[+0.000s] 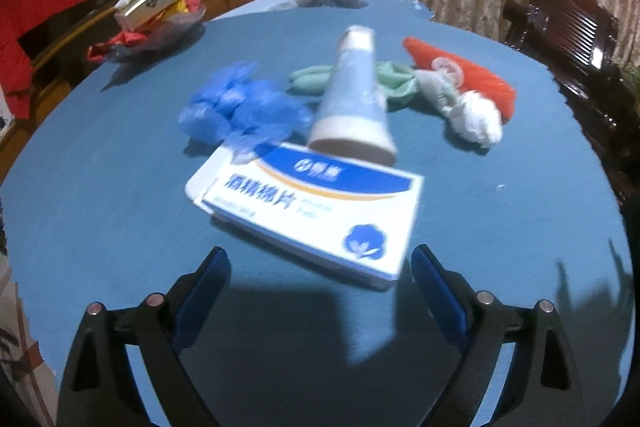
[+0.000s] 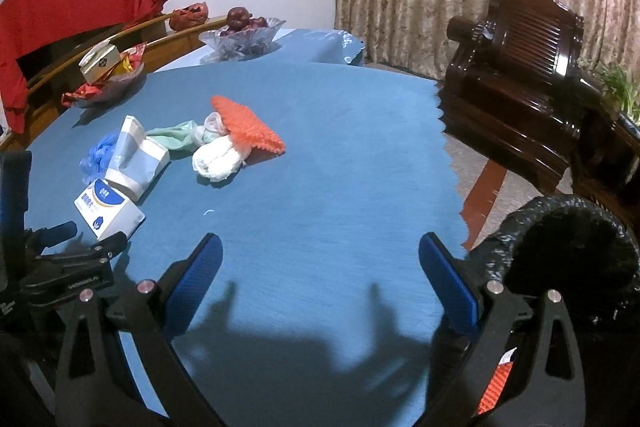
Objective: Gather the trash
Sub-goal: 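Grasp the white alcohol-pad box with the left tool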
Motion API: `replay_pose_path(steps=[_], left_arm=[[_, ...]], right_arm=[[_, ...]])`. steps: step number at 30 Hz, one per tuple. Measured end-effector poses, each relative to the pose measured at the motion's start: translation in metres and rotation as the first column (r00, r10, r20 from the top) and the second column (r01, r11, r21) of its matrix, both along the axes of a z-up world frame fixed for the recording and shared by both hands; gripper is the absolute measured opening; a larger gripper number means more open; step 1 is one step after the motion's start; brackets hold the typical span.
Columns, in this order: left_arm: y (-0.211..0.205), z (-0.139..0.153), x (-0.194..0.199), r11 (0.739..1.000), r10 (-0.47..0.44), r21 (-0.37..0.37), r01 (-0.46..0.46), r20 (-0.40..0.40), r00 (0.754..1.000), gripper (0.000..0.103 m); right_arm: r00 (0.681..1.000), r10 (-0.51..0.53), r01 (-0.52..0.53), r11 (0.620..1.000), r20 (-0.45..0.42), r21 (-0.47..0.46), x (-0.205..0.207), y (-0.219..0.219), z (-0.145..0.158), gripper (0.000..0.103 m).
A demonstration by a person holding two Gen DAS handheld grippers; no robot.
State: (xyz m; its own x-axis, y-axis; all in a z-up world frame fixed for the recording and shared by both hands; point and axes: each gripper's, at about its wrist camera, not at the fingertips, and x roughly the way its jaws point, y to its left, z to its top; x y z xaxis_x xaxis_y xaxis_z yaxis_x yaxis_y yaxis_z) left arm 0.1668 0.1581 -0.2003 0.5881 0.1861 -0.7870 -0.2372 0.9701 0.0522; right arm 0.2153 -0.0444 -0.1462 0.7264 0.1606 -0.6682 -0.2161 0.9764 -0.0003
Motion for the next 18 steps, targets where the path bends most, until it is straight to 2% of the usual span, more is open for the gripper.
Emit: replay_pose_path(steps=[7, 12, 18], left_arm=[[0.021, 0.001, -0.012, 0.998, 0.065, -0.003, -0.065, -0.017, 0.998, 0.091], [0.047, 0.001, -0.031, 0.986, 0.166, 0.014, -0.166, -0.031, 0.986, 0.091], [0.042, 0.007, -0.027, 0.989, 0.135, -0.055, -0.134, 0.012, 0.991, 0.092]], right_arm=[[0.999, 0.028, -0.028, 1.000, -0.018, -0.011, 0.000, 0.010, -0.006, 0.096], [0.999, 0.040, -0.040, 0.999, -0.031, -0.015, -0.001, 0.014, -0.010, 0.096], [0.998, 0.053, -0.054, 0.998, -0.038, -0.027, 0.003, 0.026, -0.019, 0.096]])
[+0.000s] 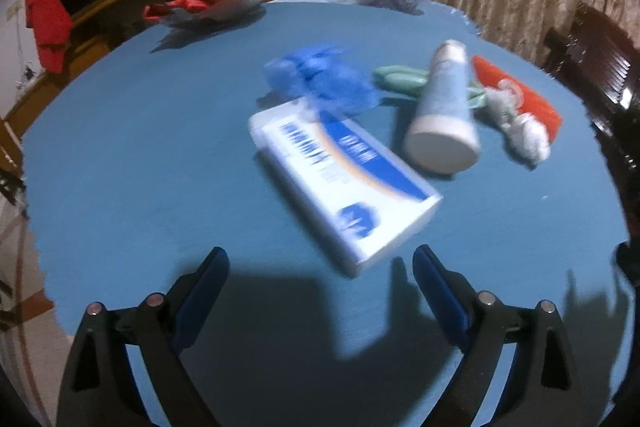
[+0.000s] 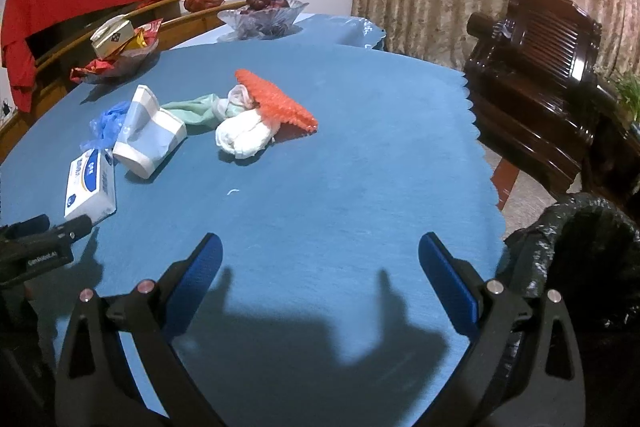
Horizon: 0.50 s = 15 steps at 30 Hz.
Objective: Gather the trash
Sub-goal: 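Grasp the white alcohol-pad box with the left tool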
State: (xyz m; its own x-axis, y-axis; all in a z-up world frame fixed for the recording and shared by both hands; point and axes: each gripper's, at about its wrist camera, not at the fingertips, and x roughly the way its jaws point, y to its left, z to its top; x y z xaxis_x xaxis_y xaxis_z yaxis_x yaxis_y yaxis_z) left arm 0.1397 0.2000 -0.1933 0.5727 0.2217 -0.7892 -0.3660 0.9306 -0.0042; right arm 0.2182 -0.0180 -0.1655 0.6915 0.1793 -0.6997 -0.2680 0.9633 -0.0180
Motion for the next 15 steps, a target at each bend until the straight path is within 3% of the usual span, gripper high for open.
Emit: replay_pose_path(steps=[9, 15], left_arm=[[-0.002, -0.005, 0.044, 1.000, 0.008, -0.002, -0.008, -0.015, 1.000, 0.092], [0.010, -0.013, 0.036, 0.999, 0.038, 0.005, -0.038, -0.047, 0.998, 0.091]], right_arm=[[1.000, 0.009, -0.009, 1.000, -0.010, -0.009, 0.014, 0.010, -0.009, 0.096], [1.000, 0.019, -0.019, 1.000, -0.019, -0.012, 0.016, 0.012, -0.012, 0.096]])
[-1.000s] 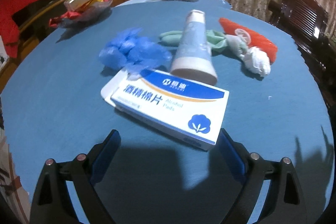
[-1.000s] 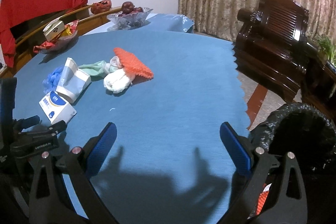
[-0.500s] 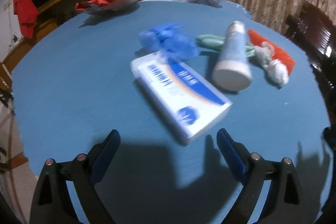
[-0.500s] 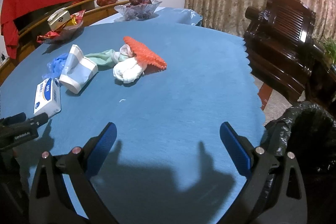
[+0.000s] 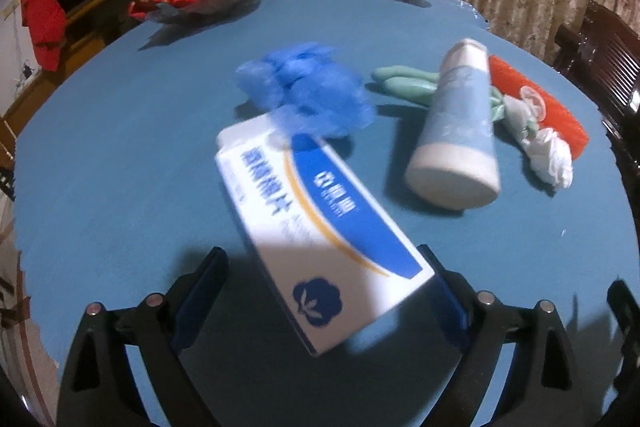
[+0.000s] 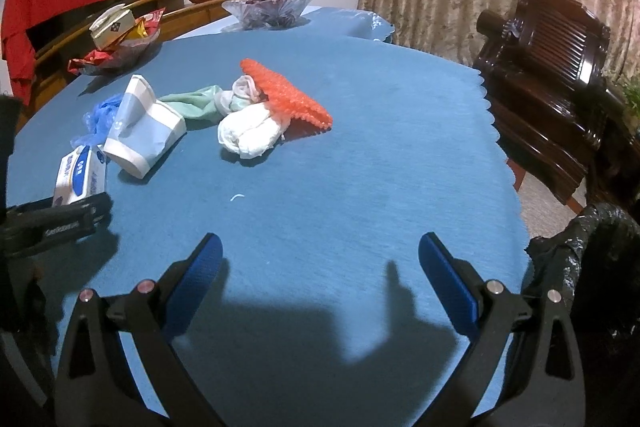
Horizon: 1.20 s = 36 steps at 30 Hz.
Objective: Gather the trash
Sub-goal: 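Grasp the white alcohol-pad box with the left tool, then grasp the blue-white tube with the right tool while the left tool holds the box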
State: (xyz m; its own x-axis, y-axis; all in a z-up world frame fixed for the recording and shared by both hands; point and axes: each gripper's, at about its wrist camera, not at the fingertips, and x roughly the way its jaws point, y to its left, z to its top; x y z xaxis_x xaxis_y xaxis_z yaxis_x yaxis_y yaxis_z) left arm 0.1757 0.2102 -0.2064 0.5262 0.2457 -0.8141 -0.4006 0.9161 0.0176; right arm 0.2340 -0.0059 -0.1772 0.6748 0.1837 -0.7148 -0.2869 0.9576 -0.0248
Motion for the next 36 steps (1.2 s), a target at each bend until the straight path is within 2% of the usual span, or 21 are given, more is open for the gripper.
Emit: replay_pose_path(steps=[5, 8, 15, 17, 19, 20, 23, 36], left_arm=[[0.011, 0.000, -0.018, 0.999, 0.035, 0.009, -0.035, -0.002, 0.999, 0.091], [0.011, 0.002, -0.013, 0.999, 0.026, 0.023, -0.025, -0.005, 1.000, 0.091], [0.021, -0.001, 0.002, 0.999, 0.043, -0.008, -0.043, -0.014, 0.999, 0.091], [0.021, -0.001, 0.001, 0.999, 0.036, -0.014, -0.036, -0.003, 0.999, 0.083], [0.022, 0.001, -0.002, 0.999, 0.026, -0.020, -0.026, 0.014, 1.000, 0.064], [0.023, 0.002, -0.004, 0.999, 0.024, -0.023, -0.024, 0.021, 0.999, 0.059], [0.026, 0.004, -0.009, 0.999, 0.012, -0.049, -0.010, 0.042, 0.999, 0.058], [0.022, 0.035, -0.052, 1.000, -0.001, -0.009, 0.002, 0.134, 0.991, 0.057]], right_arm=[[1.000, 0.005, -0.005, 1.000, -0.004, -0.003, 0.001, 0.001, 0.000, 0.096], [1.000, 0.012, -0.012, 1.000, -0.001, -0.001, 0.002, 0.005, 0.000, 0.096], [0.999, 0.040, -0.040, 0.999, 0.009, 0.002, 0.009, 0.021, 0.007, 0.096], [0.999, 0.048, -0.048, 0.999, 0.011, 0.003, 0.010, 0.025, 0.008, 0.096], [0.998, 0.054, -0.054, 0.999, 0.012, 0.005, 0.010, 0.030, 0.009, 0.096], [0.998, 0.057, -0.057, 0.998, 0.013, 0.006, 0.010, 0.031, 0.010, 0.096], [0.998, 0.063, -0.063, 0.998, 0.013, 0.006, 0.009, 0.035, 0.011, 0.096], [0.995, 0.090, -0.091, 0.996, 0.039, 0.022, -0.001, 0.056, 0.026, 0.096]])
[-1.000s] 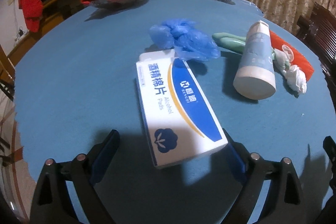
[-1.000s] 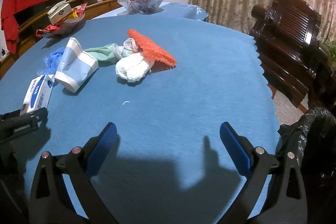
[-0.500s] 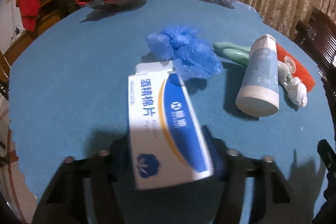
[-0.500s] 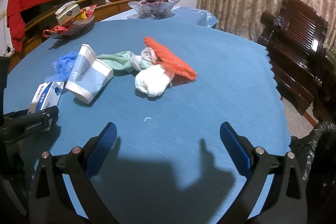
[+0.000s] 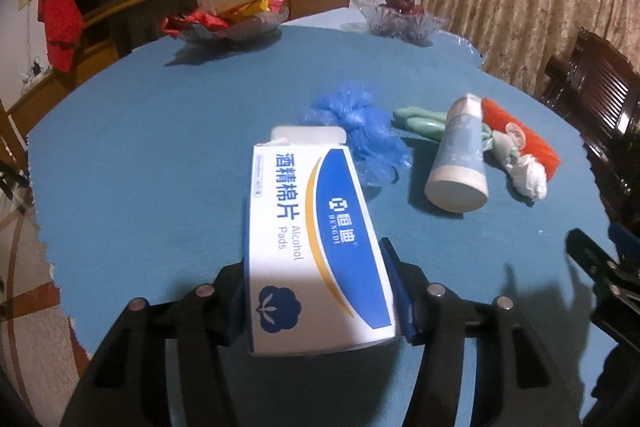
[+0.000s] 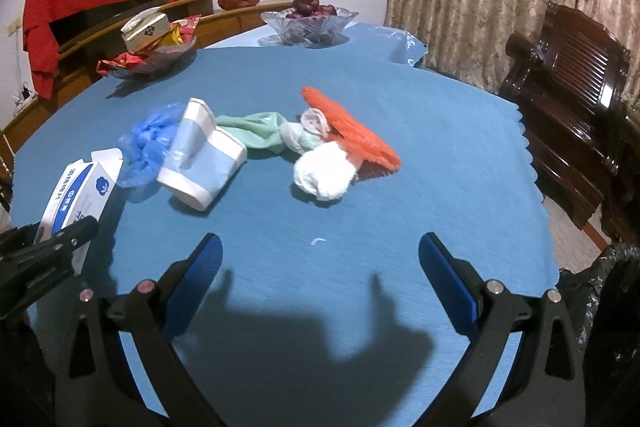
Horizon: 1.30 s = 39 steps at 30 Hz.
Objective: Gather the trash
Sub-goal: 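Grasp the blue-white tube with the right tool while the left tool holds the box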
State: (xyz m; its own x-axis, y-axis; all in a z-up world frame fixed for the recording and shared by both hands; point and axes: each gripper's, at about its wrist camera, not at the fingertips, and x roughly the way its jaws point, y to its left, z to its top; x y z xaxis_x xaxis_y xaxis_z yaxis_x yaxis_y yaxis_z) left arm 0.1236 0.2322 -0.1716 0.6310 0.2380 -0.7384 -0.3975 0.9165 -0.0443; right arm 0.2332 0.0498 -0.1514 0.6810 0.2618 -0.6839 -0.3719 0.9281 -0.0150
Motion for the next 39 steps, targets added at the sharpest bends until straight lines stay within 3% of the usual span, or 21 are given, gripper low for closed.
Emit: replay_pose_path(steps=[5, 19, 23, 31, 33, 36, 39], left_arm=[[0.003, 0.014, -0.009, 0.999, 0.000, 0.033, -0.001, 0.035, 0.999, 0.056], [0.056, 0.012, 0.011, 0.997, 0.048, 0.055, -0.052, 0.064, 0.997, 0.056], [0.066, 0.011, 0.013, 0.996, 0.054, 0.064, -0.059, 0.070, 0.996, 0.056], [0.072, 0.009, 0.016, 0.996, 0.049, 0.074, -0.054, 0.070, 0.996, 0.056], [0.073, 0.008, 0.016, 0.996, 0.049, 0.071, -0.054, 0.071, 0.996, 0.056], [0.072, 0.008, 0.015, 0.996, 0.046, 0.070, -0.051, 0.071, 0.996, 0.056], [0.070, 0.009, 0.014, 0.997, 0.040, 0.070, -0.045, 0.072, 0.997, 0.056]], right_arm=[[1.000, 0.018, -0.018, 1.000, 0.012, 0.018, -0.002, 0.017, 0.006, 0.096], [0.999, 0.037, -0.037, 0.998, 0.004, 0.049, 0.028, 0.076, 0.009, 0.095], [0.998, 0.058, -0.058, 0.998, -0.003, 0.030, 0.035, 0.094, 0.005, 0.084], [0.996, 0.060, -0.062, 0.998, -0.060, -0.018, 0.053, 0.118, -0.016, 0.081], [0.994, 0.072, -0.074, 0.997, -0.076, -0.012, 0.054, 0.122, -0.019, 0.076], [0.988, 0.102, -0.103, 0.995, -0.114, -0.001, 0.054, 0.126, -0.023, 0.057], [0.982, 0.130, -0.127, 0.991, -0.139, 0.030, 0.052, 0.126, -0.021, 0.052]])
